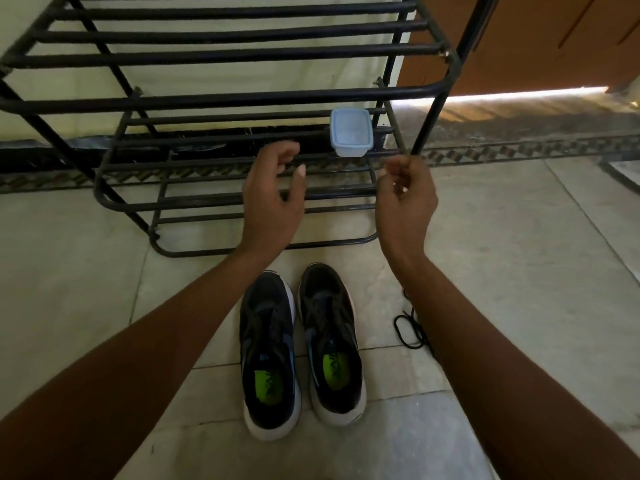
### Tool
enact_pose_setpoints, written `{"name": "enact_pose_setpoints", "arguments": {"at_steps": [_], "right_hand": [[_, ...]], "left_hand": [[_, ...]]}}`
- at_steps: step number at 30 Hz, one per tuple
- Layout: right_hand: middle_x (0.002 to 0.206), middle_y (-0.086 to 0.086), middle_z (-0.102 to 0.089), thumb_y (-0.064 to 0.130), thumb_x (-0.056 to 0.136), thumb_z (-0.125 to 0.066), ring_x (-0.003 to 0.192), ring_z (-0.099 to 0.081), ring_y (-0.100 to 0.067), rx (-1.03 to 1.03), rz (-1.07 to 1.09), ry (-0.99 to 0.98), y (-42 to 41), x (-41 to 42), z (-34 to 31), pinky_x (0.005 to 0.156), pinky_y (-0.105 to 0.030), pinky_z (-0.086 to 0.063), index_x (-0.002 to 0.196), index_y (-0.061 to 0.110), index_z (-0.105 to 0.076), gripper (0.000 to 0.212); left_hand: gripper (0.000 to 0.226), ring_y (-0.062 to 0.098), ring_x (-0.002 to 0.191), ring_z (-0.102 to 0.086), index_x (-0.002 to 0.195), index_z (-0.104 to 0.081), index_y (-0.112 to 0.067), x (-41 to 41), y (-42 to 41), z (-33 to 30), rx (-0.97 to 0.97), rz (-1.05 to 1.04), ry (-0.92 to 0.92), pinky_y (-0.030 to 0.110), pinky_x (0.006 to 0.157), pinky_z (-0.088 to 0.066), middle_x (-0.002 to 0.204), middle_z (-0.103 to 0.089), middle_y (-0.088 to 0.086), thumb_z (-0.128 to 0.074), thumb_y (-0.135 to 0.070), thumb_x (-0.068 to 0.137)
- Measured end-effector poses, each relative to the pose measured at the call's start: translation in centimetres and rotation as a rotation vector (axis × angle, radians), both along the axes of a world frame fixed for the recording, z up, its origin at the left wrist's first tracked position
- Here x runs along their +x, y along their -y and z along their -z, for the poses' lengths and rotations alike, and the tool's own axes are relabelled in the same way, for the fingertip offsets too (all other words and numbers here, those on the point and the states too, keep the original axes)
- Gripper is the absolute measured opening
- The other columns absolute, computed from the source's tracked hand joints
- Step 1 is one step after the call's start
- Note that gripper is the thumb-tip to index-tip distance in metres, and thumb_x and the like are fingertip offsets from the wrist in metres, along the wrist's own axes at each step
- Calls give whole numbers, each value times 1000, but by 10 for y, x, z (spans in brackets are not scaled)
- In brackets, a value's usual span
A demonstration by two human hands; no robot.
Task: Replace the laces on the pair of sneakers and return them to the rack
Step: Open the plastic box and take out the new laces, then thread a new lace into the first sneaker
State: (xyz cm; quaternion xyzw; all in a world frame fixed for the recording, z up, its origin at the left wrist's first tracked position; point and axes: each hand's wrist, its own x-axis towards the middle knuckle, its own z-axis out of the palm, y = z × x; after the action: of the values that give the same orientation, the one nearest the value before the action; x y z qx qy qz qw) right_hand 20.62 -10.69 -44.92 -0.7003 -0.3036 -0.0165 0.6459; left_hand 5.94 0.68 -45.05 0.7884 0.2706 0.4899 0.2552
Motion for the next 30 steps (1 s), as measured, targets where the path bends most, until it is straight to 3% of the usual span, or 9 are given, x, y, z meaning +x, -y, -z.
{"name": "enact_pose_setpoints", "arguments": {"at_steps": [6,13,15,20,23,26,30], "right_hand": [[98,-6,-66,3,91,-60,89,-63,-12,-60,-188,-78,12,-57,27,77,-23,-54,99,9,-66,12],[97,-2,-68,4,91,-62,88,-64,-10,-242,-477,-100,-1,-135,61,76,-24,-56,98,13,-67,12],[96,-2,-68,3,89,-62,87,-64,-11,-305,-545,-44,-9,-154,68,78,-29,-57,98,13,-68,14],[99,-5,-65,6,86,-63,87,-63,-16,-550,-835,180,-26,-192,81,80,-32,-53,109,13,-69,25],[113,-13,-61,8,90,-63,102,-62,-25,-747,-1066,320,-33,-203,88,90,-34,-51,129,9,-63,39],[137,-18,-51,9,93,-59,124,-53,-32,-947,-1221,449,-41,-213,95,104,-32,-42,149,10,-46,57],[156,-14,-36,6,91,-55,135,-43,-37,-1103,-1312,625,-50,-223,103,110,-47,-42,155,13,-38,67]], "left_hand": [[15,21,104,-66,117,-61,-3,-87,38,31,-133,-137,69,43,91,-57,113,-67,7,-60,-6,102],[12,6,93,-67,109,-66,-8,-181,70,71,-276,-341,-76,27,83,-57,101,-68,-1,-61,-4,98],[14,0,92,-66,106,-65,-8,-206,72,82,-283,-377,-115,23,82,-56,99,-68,-1,-61,1,96],[33,22,98,-66,110,-65,-16,-262,58,117,-385,-492,-233,41,84,-57,110,-65,5,-62,7,87],[37,32,101,-65,120,-66,-10,-281,46,130,-506,-476,-376,39,85,-54,119,-61,12,-62,8,87],[43,38,106,-64,129,-63,-3,-295,29,142,-507,-387,-522,41,94,-53,125,-60,20,-52,-6,88],[48,34,113,-60,131,-62,2,-303,12,152,-437,-304,-600,33,100,-45,123,-61,25,-46,-31,99]]}}
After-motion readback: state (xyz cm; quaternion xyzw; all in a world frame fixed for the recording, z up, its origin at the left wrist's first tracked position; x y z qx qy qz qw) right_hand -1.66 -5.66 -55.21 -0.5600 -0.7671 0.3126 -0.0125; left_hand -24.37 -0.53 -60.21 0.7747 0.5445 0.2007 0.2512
